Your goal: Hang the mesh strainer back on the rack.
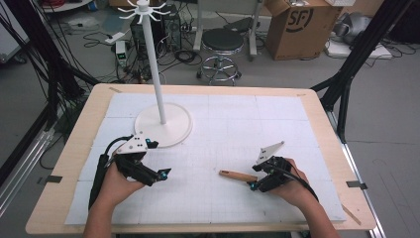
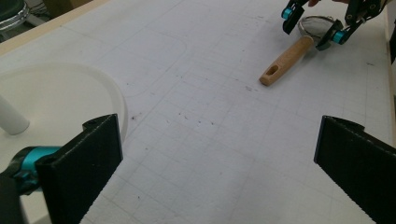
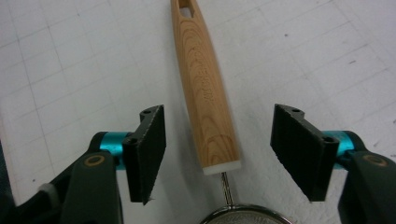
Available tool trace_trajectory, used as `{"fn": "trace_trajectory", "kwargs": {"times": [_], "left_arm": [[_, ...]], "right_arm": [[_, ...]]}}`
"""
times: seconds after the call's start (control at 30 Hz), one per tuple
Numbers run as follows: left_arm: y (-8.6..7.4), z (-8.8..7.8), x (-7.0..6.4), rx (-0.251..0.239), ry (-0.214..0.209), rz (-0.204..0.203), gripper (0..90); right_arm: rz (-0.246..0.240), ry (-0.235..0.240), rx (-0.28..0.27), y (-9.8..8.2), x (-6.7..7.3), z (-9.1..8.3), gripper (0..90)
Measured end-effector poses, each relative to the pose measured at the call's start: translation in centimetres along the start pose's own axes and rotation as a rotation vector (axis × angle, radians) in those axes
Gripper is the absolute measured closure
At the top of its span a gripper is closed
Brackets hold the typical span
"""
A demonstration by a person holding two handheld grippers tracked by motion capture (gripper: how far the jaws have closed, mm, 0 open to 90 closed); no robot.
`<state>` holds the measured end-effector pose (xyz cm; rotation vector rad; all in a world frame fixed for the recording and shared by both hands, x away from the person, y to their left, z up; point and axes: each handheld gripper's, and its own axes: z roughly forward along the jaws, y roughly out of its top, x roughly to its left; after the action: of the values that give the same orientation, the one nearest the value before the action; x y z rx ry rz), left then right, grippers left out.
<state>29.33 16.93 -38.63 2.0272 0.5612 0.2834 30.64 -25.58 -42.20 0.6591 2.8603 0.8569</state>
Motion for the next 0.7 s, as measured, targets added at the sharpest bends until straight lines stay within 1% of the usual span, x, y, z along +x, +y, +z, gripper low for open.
{"fn": "trace_trajectory", "kwargs": {"times": [0.07,0.1,0.13,0.17,0.2,0.27,0.3,0.37,0.4,0.43,0.47,0.63,0.67,0.7], "left_arm": [[0.04,0.01,-0.07,0.004,-0.002,0.002,1.6],[0.08,0.01,-0.12,0.005,-0.003,0.007,1.6],[0.11,0.03,-0.16,0.004,-0.005,0.009,1.6],[0.13,0.05,-0.17,0.001,-0.008,0.011,1.6],[0.13,0.04,-0.21,0.003,-0.008,0.01,1.6],[0.12,0.08,-0.24,0.004,-0.005,0.009,1.6],[0.09,0.1,-0.19,0.003,-0.008,0.012,1.6],[0.06,0.09,-0.18,0.004,-0.005,0.008,1.6],[0.04,0.07,-0.19,0.005,-0.001,0.005,1.6],[0.04,0.07,-0.17,0.005,-0.002,0.007,1.6],[0.04,0.07,-0.2,0.004,-0.001,0.004,1.6],[0.03,0.1,-0.17,0.005,0.0,0.008,1.6],[0.03,0.1,-0.18,0.006,0.0,0.008,1.6],[0.02,0.12,-0.19,0.005,0.0,0.008,1.6]], "right_arm": [[0.007,-0.001,0.025,0.15,0.03,0.22,40.8],[0.008,-0.003,0.029,0.17,0.02,0.32,42.5],[0.023,0.002,0.044,0.2,0.02,0.39,44.1],[0.03,0.008,0.067,0.18,-0.1,0.64,48.7],[0.03,0.008,0.067,0.18,-0.1,0.64,48.7],[0.028,-0.013,0.086,0.23,-0.02,0.84,52.6],[0.032,-0.014,0.089,0.26,0.0,0.81,53.3],[0.033,-0.027,0.091,0.29,-0.01,0.8,59.9],[0.033,-0.027,0.091,0.29,-0.01,0.8,59.9],[0.032,-0.027,0.091,0.28,-0.05,0.76,63.0],[0.038,-0.023,0.093,0.28,-0.06,0.7,63.9],[0.032,-0.034,0.095,0.31,-0.03,0.7,66.8],[0.037,-0.036,0.093,0.31,-0.03,0.7,67.5],[0.053,-0.036,0.094,0.31,-0.03,0.67,67.5]]}}
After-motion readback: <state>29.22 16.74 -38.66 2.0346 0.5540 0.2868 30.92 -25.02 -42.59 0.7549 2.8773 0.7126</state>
